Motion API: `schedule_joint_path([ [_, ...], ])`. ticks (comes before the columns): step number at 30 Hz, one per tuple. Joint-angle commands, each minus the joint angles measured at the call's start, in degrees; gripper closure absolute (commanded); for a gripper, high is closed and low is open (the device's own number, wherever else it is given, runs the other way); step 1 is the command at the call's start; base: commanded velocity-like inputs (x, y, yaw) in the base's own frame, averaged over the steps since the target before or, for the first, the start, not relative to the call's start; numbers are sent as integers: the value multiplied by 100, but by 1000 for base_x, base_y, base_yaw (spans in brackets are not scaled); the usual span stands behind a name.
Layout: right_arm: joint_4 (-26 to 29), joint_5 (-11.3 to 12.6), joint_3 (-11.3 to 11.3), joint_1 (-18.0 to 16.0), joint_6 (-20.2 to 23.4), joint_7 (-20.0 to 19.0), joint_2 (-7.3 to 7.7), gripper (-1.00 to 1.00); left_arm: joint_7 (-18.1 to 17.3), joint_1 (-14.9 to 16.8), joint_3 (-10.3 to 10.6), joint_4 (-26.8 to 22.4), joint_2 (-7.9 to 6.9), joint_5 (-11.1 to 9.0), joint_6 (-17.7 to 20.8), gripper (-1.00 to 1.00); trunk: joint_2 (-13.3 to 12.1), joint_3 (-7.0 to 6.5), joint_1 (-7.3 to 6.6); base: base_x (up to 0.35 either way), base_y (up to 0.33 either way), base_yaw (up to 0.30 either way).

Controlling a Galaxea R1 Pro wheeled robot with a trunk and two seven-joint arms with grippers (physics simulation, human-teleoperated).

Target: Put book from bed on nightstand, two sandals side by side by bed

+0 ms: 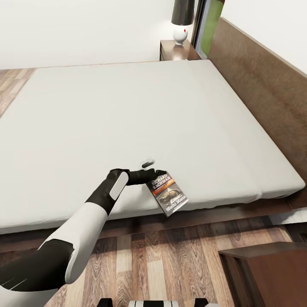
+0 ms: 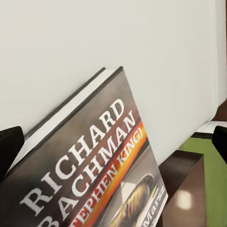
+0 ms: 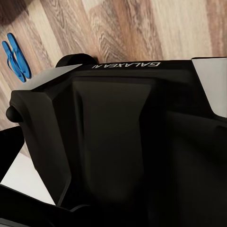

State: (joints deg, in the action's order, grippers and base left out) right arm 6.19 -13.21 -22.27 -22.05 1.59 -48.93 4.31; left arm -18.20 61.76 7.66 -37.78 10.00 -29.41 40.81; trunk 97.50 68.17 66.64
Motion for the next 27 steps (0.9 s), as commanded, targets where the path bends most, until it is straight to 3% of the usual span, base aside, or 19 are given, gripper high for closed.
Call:
schedule_joint_path([
  [1,5,-50,-50,-1,17,-23,-1,-100,-8,2,-1,-2,0,-3,23,-100,1,3,0,-7,0,0],
  [27,5,-50,-50,-1,17,-20,-1,-100,-8,2,-10,-1,0,-3,23,-100,1,3,0,-19,0,0],
])
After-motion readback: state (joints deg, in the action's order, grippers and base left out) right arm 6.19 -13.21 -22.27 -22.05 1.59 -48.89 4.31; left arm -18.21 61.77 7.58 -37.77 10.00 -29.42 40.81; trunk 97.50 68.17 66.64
